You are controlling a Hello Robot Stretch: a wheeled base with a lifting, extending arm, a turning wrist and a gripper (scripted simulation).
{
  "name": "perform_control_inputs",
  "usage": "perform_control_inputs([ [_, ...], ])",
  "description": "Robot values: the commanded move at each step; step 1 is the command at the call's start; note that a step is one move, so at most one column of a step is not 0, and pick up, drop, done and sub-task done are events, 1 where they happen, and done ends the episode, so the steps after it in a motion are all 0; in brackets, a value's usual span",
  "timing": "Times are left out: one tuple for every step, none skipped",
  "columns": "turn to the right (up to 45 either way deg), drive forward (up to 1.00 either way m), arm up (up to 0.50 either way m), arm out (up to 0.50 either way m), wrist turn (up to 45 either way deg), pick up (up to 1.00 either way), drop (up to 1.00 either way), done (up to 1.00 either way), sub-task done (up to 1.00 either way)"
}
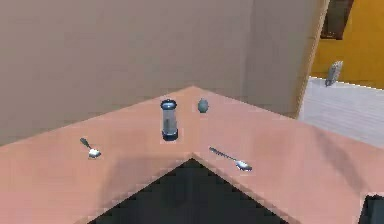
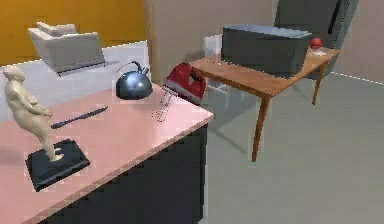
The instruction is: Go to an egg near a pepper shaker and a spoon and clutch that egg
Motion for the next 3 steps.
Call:
perform_control_inputs([
  [-45.0, 0.0, 0.0, 0.0, 0.0, 0.0, 0.0, 0.0, 0.0],
  [-36.0, 0.0, 0.0, 0.0, 0.0, 0.0, 0.0, 0.0, 0.0],
  [-6.0, 0.0, 0.0, 0.0, 0.0, 0.0, 0.0, 0.0, 0.0],
])
